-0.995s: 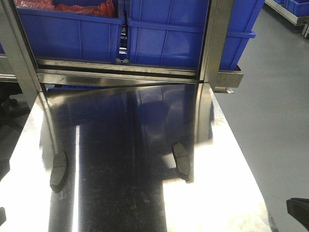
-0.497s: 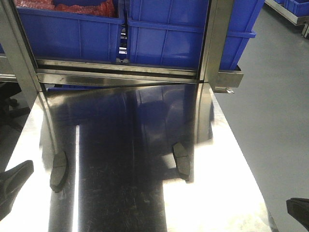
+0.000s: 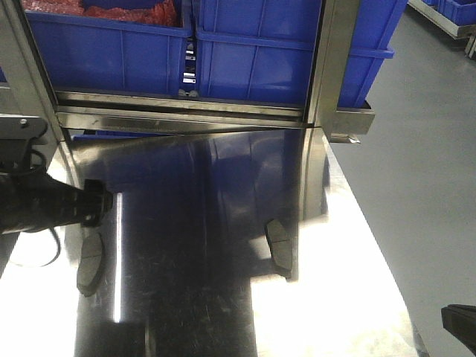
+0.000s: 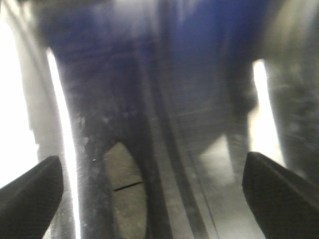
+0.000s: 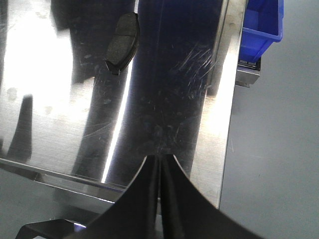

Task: Move and align brake pads A on conveyor
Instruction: 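Lower the left gripper onto the brake pad nearest it and grasp, then lift the grasped pad with the left gripper and hold it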

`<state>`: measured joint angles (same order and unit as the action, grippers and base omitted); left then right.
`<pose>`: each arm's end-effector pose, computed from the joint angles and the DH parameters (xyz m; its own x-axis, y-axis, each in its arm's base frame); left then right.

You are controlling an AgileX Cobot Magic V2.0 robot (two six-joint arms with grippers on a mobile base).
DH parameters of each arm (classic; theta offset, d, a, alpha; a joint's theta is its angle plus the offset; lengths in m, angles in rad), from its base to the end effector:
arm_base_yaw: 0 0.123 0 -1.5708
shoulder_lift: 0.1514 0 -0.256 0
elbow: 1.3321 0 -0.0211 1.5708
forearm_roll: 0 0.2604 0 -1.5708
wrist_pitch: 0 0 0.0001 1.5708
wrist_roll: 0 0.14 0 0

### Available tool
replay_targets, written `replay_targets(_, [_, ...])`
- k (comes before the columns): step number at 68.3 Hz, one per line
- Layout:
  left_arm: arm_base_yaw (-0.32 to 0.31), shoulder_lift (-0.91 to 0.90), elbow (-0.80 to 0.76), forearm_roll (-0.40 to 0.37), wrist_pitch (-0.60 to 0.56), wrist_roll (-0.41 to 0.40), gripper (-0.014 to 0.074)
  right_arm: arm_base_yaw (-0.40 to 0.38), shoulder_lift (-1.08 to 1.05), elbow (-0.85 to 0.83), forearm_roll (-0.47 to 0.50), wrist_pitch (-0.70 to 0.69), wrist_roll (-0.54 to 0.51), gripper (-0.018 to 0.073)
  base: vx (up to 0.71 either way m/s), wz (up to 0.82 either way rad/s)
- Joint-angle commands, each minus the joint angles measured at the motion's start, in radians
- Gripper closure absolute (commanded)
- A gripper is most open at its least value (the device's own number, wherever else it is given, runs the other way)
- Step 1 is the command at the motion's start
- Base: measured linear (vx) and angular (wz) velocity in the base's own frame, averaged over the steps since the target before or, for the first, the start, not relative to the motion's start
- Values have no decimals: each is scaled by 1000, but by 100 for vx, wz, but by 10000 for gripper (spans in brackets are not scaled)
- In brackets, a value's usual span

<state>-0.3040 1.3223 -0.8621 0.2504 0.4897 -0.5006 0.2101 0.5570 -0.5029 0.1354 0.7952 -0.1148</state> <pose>0.3075 -0.0793 0.1981 -0.7505 -0.0508 -0.6589 0.0182 0.9951 -0.0974 0.1599 0.0479 0.2235 -0.6664 -0.1622 -0.7278 -0.2893 0.9558 0.0519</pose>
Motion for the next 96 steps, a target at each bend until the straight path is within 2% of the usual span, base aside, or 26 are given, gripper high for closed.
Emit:
replay_targets(1, [22, 65, -64, 5, -3, -48, -63, -1, 2, -25, 6, -48, -6, 568, 0, 0])
replay_targets(15, [26, 227, -88, -40, 35, -42, -8, -1, 2, -25, 6, -48, -6, 568, 0, 0])
replay_targets(29, [26, 326, -118, -48, 46, -43, 20, -1, 2, -25, 6, -48, -6, 568, 0, 0])
replay_targets(44, [26, 383, -129, -93, 56, -41, 20, -1, 2, -25, 6, -48, -6, 568, 0, 0])
replay_targets(69, [26, 398, -129, -94, 78, -41, 36, -1, 2, -25, 6, -48, -6, 568, 0, 0])
replay_targets(86, [26, 398, -129, -93, 77, -41, 163, -1, 2, -25, 6, -48, -6, 568, 0, 0])
replay_targets(96, [26, 398, -129, -93, 80, -41, 307, -1, 2, -25, 6, -48, -6, 568, 0, 0])
